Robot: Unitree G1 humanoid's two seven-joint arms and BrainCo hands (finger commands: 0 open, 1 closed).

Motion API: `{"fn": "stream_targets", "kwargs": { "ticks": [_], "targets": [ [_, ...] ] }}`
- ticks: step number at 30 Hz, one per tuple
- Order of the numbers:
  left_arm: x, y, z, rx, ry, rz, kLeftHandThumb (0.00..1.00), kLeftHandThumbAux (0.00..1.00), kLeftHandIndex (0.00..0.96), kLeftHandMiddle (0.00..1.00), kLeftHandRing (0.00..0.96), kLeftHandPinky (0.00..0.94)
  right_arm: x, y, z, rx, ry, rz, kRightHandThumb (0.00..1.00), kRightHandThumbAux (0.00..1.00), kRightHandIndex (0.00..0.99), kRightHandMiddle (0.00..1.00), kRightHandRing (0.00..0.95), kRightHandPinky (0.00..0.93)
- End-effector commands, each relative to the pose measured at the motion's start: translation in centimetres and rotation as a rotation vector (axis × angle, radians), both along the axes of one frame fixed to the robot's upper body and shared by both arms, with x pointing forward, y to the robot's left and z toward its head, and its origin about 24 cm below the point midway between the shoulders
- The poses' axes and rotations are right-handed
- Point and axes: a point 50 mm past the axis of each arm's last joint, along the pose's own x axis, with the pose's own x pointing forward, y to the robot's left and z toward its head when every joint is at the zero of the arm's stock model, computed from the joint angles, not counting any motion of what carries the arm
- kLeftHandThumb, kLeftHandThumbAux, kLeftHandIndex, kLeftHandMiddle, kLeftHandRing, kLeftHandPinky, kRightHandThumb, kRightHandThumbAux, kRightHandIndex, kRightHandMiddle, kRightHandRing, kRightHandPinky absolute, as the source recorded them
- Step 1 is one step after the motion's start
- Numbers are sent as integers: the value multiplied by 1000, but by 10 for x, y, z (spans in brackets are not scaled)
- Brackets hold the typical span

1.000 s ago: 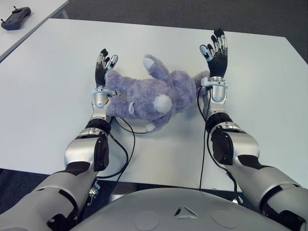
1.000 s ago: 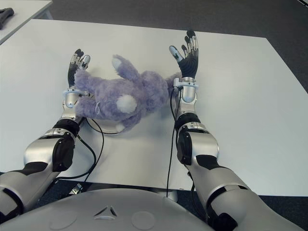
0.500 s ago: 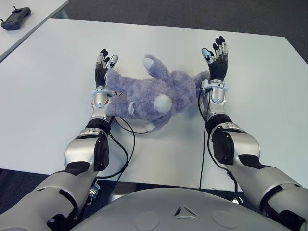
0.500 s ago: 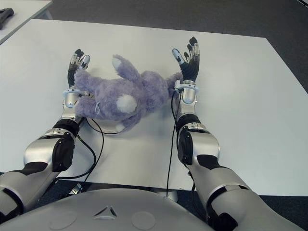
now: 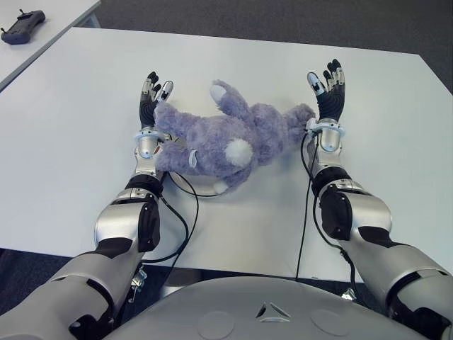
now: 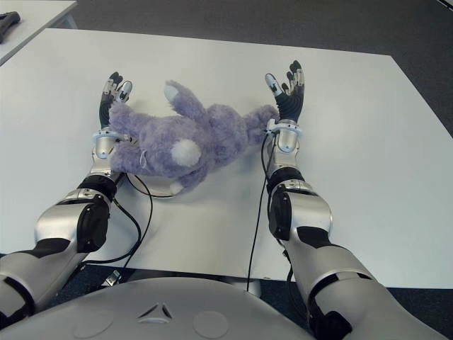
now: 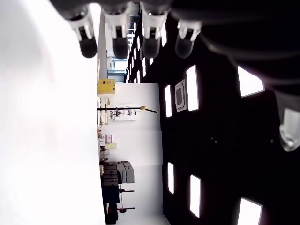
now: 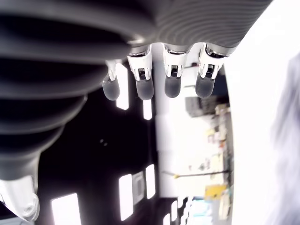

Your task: Put the doll into the plate.

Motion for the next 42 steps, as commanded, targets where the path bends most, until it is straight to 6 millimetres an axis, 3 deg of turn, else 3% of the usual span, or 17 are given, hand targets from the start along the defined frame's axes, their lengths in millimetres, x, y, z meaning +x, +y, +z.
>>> {"fn": "stream_targets", "kwargs": {
  "ticks": [1,25,35,42],
  "targets": [
    [-98,4,-113,-60,446,50,0,435,0,9,0,0,1,-7,-11,83,115,-49,0,572,56,54,11,0],
    [-97,5,-112,-55,450,43,0,431,0,9,0,0,-2,-34,-11,111,187,-122,0,572,60,61,17,0],
    [-98,8,-112,-59,444,41,0,431,0,8,0,0,-7,-33,-26,157,252,-134,0,581,58,60,22,0],
    [-98,9,-112,-69,441,40,0,433,0,7,0,0,-11,-22,-38,198,279,-125,0,579,49,59,22,0]
  ]
}}
